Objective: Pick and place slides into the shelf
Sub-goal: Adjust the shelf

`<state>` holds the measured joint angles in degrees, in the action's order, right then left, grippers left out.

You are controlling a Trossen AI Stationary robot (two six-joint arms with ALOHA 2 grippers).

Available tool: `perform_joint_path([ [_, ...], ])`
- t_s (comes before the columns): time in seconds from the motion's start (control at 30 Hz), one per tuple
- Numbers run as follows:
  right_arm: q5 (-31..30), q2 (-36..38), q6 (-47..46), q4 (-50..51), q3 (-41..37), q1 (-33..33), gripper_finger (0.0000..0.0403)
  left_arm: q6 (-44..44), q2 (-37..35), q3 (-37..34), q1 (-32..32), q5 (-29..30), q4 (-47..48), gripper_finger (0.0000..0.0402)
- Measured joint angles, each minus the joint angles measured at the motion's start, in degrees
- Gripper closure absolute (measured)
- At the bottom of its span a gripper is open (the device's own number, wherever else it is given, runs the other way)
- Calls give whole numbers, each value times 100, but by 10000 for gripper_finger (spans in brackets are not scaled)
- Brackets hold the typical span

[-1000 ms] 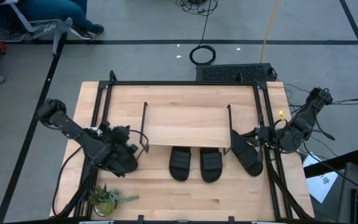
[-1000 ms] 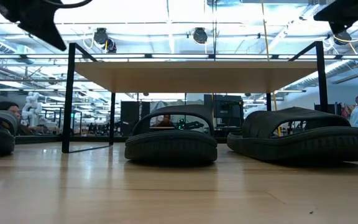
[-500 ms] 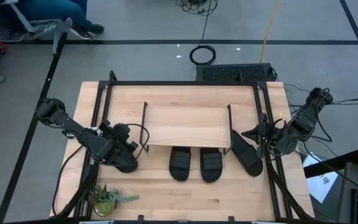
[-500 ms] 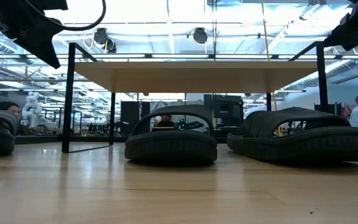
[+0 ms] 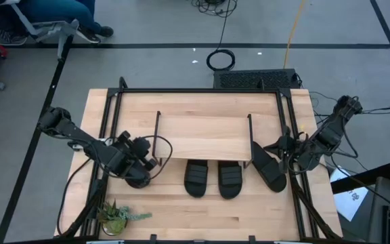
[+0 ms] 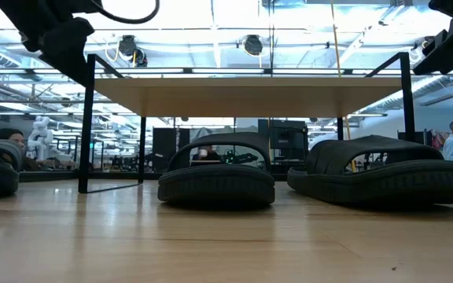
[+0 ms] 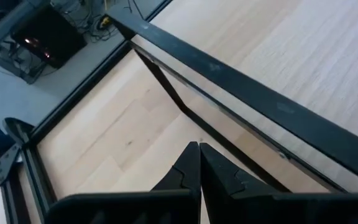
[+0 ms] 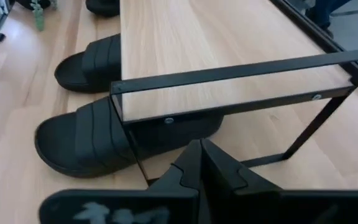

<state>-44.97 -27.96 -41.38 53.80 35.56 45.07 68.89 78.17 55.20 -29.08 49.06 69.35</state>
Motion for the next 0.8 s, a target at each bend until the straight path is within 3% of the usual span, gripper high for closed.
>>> perform_joint_path([
  [0.33, -156, -67, 404, -1347, -467, -26, 403, -1053, 2, 0, 213, -273, -993, 401],
  [0.63, -139, -260, 1036, -2558, -958, -348, 403, -1457, 4, 0, 282, -395, -1489, 401],
  [0.8, -125, -289, 1110, -2699, -1033, -477, 403, -1548, 28, 0, 282, -475, -1713, 401],
])
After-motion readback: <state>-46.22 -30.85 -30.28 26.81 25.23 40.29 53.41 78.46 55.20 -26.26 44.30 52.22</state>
